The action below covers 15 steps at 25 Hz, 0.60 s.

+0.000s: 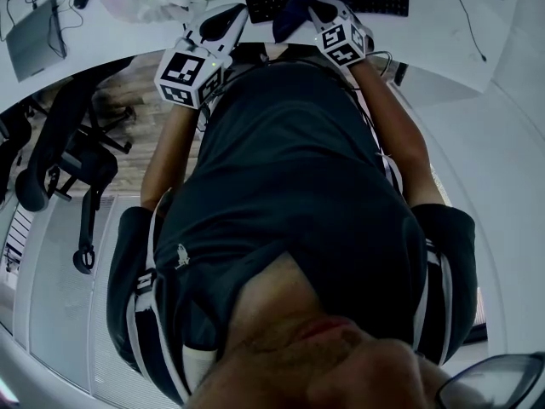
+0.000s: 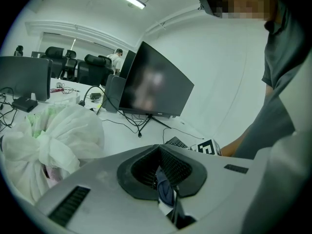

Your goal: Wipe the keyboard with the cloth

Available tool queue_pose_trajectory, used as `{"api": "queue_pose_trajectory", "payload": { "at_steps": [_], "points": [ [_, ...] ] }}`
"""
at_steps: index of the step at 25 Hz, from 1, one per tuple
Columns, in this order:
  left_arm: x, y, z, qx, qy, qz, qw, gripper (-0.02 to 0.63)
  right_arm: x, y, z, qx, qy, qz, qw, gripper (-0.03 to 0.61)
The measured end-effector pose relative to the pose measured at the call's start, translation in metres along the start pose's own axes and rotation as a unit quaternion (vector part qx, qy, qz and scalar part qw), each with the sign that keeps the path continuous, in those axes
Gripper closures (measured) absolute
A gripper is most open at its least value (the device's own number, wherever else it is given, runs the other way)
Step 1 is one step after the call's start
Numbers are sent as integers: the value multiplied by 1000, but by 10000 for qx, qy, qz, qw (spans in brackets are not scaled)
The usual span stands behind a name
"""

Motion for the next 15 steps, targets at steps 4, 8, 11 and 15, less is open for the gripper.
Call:
{"api": "queue_pose_trajectory", "payload": {
  "at_steps": [4, 8, 11, 15],
  "points": [
    [2, 9, 2, -85, 47, 43, 9999, 609, 22, 15, -8, 166, -188, 60, 9997, 535],
    [10, 13, 5, -81, 42, -13, 10000, 607, 26, 13, -13, 179, -217, -50, 9996, 535],
    [11, 11, 9, -22, 49, 23, 10000, 609, 22, 10, -9, 81, -191, -112, 9997, 535],
    [11, 14, 13, 0, 41, 73, 10000, 607, 14, 6, -6, -131, -115, -173, 9997, 535]
  ]
}}
Point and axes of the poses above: the fingertips, and each gripper's own axes: y forward along the fingers, z to its left, x out of its top, the point moved 10 cm from there along -y, backward along the fingers, and after that the axes turned 2 degrees about x, right-handed, at the moved point
